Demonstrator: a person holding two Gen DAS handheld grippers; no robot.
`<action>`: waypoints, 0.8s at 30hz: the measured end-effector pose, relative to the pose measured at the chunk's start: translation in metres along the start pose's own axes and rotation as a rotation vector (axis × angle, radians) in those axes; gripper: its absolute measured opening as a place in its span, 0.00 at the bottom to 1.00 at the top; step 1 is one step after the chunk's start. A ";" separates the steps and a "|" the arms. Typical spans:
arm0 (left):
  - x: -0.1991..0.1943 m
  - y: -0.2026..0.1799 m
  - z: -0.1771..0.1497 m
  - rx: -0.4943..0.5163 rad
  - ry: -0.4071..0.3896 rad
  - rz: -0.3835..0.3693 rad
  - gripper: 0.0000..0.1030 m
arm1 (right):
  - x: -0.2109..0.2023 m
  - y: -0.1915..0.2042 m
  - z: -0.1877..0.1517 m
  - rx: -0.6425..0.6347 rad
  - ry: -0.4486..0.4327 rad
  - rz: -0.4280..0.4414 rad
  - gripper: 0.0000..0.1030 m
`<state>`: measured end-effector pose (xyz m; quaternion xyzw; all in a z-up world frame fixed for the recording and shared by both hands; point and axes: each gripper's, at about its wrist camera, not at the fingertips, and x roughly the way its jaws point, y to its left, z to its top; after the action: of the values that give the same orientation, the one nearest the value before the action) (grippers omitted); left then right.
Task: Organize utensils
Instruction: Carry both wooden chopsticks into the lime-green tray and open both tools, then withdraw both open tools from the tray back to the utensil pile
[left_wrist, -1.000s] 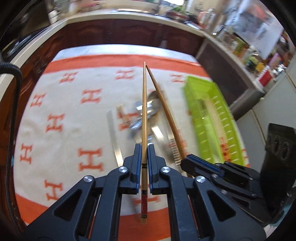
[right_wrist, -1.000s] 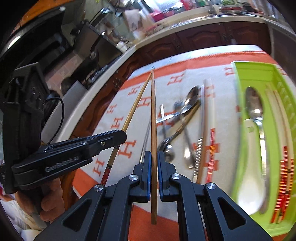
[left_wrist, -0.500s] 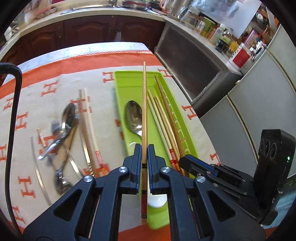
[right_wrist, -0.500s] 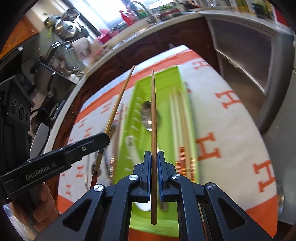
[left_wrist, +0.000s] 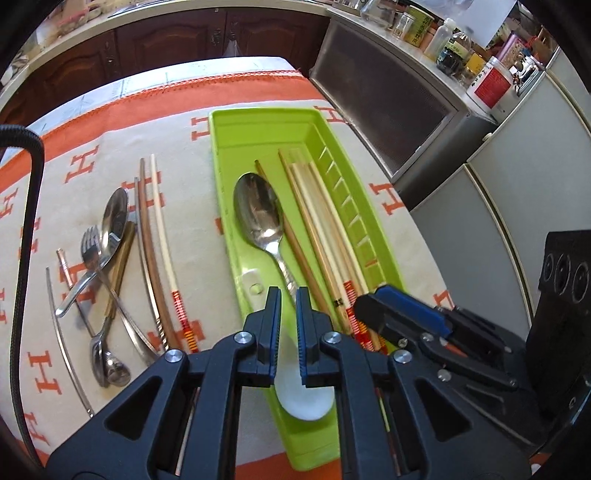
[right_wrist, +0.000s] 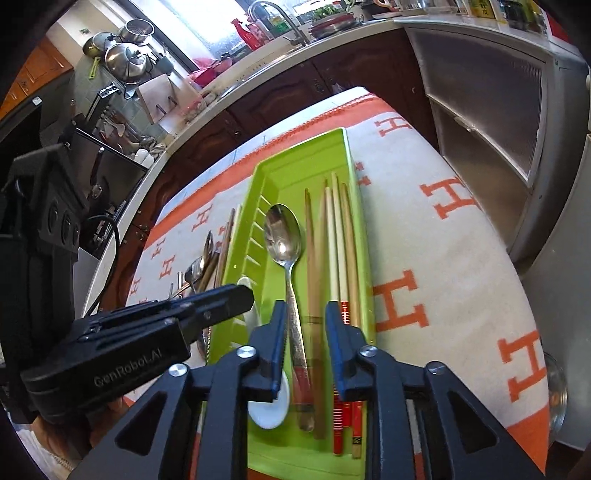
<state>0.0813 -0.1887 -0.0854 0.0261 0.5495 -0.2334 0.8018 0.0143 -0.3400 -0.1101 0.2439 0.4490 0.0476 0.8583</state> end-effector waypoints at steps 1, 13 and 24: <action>-0.004 0.003 -0.002 -0.003 0.000 0.000 0.06 | -0.001 0.002 0.000 -0.006 -0.006 -0.003 0.25; -0.046 0.039 -0.031 -0.032 -0.056 0.069 0.06 | -0.003 0.012 -0.012 -0.031 0.001 -0.020 0.35; -0.072 0.082 -0.069 -0.085 -0.080 0.159 0.06 | -0.008 0.039 -0.025 -0.083 0.010 0.009 0.35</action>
<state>0.0344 -0.0703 -0.0662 0.0264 0.5228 -0.1465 0.8393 -0.0050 -0.2989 -0.0986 0.2100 0.4499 0.0711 0.8651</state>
